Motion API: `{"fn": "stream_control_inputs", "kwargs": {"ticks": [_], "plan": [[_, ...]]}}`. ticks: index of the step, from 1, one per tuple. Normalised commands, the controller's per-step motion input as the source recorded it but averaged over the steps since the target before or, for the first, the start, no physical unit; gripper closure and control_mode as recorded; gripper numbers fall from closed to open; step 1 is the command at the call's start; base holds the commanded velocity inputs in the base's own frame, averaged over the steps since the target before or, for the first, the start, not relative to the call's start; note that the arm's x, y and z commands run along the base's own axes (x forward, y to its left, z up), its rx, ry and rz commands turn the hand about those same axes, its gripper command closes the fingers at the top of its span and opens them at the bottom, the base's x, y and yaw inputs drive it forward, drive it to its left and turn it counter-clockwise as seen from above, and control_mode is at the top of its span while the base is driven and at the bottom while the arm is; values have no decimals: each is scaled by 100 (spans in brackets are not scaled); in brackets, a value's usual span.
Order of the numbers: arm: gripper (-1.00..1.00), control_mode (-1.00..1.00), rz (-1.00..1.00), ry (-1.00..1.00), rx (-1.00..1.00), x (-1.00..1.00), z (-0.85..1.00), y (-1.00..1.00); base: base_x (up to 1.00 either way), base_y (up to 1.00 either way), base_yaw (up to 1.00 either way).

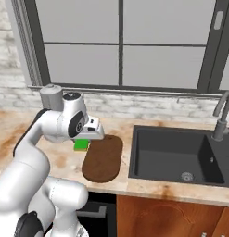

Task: Pick up the sponge from the counter and clean the cutting board by briefly scrubbing or pressing down on the cutting board. Once finished, release the sponge.

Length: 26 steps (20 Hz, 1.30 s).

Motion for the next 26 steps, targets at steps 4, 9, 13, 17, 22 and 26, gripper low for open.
{"fn": "stream_control_inputs", "kwargs": {"ticks": [4, 9, 13, 17, 22, 26], "plan": [[100, 100, 0, 0, 0, 0, 0, 0, 47, -78, -19], [100, 100, 0, 0, 0, 0, 0, 0, 68, -53, -8], [100, 100, 0, 0, 0, 0, 0, 0, 91, -31, 8], [100, -100, 27, 17, -1, 64, -21, -15, 22, -7, 5], [100, -100, 57, 28, -16, 50, -46, -1, 0, 0, 0], [100, -100, 62, 25, -23, 13, -52, 0, 0, 0, 0]]}}
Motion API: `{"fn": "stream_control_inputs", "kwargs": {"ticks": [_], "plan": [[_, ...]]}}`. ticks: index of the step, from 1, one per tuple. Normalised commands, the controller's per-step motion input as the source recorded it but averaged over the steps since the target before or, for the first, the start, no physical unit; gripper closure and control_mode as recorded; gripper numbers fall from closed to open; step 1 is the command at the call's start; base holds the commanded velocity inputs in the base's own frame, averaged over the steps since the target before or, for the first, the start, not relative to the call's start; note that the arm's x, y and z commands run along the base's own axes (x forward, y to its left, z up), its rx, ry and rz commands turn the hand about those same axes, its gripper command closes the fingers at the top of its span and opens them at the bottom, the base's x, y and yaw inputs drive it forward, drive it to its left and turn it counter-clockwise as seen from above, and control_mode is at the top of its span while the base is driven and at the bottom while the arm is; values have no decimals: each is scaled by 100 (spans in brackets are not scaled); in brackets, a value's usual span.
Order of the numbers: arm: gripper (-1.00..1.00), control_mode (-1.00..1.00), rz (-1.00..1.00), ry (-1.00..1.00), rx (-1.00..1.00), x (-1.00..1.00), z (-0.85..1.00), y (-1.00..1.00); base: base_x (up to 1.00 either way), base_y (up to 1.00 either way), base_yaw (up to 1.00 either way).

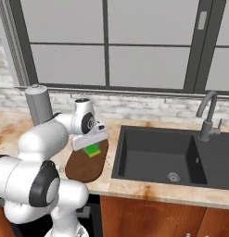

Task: Pick up the sponge from the counter and clean the cutting board by briefly scrubbing or pressing down on the cutting board. Once finished, release the sponge.

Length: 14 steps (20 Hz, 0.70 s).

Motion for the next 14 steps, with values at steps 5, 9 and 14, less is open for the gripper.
{"fn": "stream_control_inputs", "kwargs": {"ticks": [5, 9, 14], "plan": [[100, -100, 55, 10, -14, -28, -45, 0, 0, 0, 0], [100, -100, 42, 3, 1, -62, -43, -1, 0, 0, 0], [100, -100, 31, 2, 11, -56, -31, -17, 0, 0, 0]]}}
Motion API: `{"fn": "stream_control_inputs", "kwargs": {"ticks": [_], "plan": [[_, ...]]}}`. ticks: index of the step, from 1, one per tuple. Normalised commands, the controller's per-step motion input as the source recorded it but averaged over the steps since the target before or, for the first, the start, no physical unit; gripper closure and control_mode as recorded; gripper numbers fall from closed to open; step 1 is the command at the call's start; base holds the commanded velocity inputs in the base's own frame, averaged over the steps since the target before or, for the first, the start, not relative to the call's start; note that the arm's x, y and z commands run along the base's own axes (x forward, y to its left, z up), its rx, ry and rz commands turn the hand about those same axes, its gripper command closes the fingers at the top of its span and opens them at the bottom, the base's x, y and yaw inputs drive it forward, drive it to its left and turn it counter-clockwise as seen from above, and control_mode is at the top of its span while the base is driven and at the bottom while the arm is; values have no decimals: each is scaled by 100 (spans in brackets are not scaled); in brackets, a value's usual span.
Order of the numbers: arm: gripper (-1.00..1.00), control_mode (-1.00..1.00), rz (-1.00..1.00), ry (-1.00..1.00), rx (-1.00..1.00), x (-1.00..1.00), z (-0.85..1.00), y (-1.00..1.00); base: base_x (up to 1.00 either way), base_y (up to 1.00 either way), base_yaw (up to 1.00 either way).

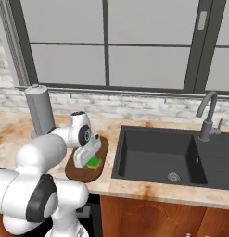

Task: Pick up the sponge from the counter and clean the cutting board by briefly scrubbing or pressing down on the cutting board. Once finished, release the sponge.

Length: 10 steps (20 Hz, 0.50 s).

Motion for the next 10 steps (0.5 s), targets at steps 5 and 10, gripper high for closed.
{"fn": "stream_control_inputs", "kwargs": {"ticks": [5, 10], "plan": [[100, -100, 21, 7, 13, -13, -30, -30, 0, 0, 0], [100, -100, 14, 4, 5, 17, -45, -5, 0, 0, 0]]}}
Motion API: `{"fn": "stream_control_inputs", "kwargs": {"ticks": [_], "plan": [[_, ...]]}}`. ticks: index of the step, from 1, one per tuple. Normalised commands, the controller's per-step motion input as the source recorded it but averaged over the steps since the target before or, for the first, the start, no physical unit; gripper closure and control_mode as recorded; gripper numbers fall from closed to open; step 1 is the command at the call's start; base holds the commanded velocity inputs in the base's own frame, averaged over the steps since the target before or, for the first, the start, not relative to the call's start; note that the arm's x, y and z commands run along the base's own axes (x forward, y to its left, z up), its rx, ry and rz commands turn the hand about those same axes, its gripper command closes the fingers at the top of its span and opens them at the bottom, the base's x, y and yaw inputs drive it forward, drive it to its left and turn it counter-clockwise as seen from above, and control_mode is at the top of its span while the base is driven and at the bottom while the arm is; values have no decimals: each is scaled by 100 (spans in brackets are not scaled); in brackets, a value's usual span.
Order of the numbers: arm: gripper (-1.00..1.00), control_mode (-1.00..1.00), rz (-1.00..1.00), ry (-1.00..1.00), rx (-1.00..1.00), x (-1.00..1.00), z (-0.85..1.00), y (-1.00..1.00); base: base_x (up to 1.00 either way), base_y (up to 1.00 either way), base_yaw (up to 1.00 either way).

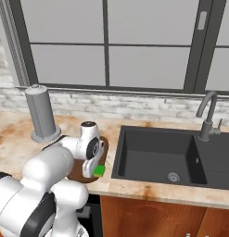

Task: Pick up the sponge from the counter and clean the cutting board by briefly scrubbing or pressing down on the cutting board. Once finished, release the sponge.

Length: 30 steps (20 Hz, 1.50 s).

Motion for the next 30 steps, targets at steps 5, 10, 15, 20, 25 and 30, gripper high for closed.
{"fn": "stream_control_inputs", "kwargs": {"ticks": [5, 10, 15, 20, 25, 30], "plan": [[100, -100, 13, 1, 6, 52, -42, 0, 0, 0, 0], [100, -100, 16, 0, 8, 78, -37, 0, 0, 0, 0], [100, -100, 11, -11, 8, 76, -27, 1, 0, 0, 0], [100, -100, 1, -29, 1, 49, -21, 17, 0, 0, 0], [100, -100, 0, -23, 1, 67, -29, 25, 0, 0, 0], [100, -100, 0, -9, 4, 85, -17, 29, 0, 0, 0]]}}
